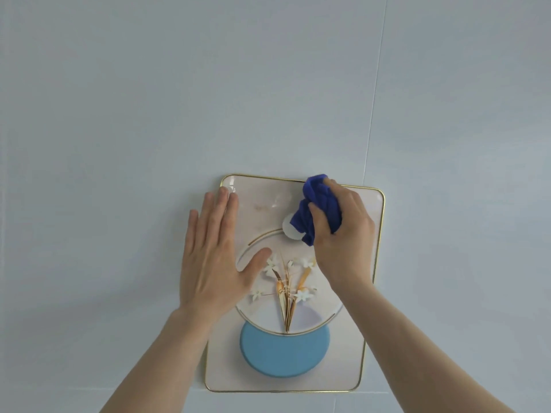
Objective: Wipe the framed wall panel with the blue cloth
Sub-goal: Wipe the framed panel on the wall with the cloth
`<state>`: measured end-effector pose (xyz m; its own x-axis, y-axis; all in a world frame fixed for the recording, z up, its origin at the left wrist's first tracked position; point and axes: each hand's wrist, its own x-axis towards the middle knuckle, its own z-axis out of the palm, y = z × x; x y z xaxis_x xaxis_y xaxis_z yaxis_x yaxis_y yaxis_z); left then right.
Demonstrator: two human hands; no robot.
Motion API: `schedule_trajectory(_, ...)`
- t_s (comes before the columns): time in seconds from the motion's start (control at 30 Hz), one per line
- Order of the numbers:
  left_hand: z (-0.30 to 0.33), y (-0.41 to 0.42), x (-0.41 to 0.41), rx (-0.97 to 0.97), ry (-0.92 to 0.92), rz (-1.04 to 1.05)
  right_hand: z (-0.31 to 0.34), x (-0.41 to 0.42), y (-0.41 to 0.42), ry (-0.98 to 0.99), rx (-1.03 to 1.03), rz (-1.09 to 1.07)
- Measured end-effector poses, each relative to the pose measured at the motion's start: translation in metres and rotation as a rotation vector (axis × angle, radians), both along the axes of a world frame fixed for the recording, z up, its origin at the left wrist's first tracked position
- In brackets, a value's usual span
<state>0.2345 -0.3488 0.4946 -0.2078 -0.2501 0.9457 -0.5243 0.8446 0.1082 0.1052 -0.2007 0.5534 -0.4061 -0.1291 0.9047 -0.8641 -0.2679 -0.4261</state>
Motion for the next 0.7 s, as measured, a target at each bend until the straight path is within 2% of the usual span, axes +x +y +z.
schedule_trajectory(0.27,-0.014,-0.027,-0.007,0.029,-0.084,0.036,0.002,0.018,-0.058,0.368,0.123,-0.153)
schedule_trajectory(0.57,-0.021,-0.05,-0.016,-0.026,-0.01,-0.026,-0.015,0.013,-0.092,0.511,0.106,-0.193)
schedule_trajectory(0.7,-0.024,-0.055,-0.021,-0.031,0.02,-0.021,-0.021,0.001,-0.098,0.697,0.099,-0.22)
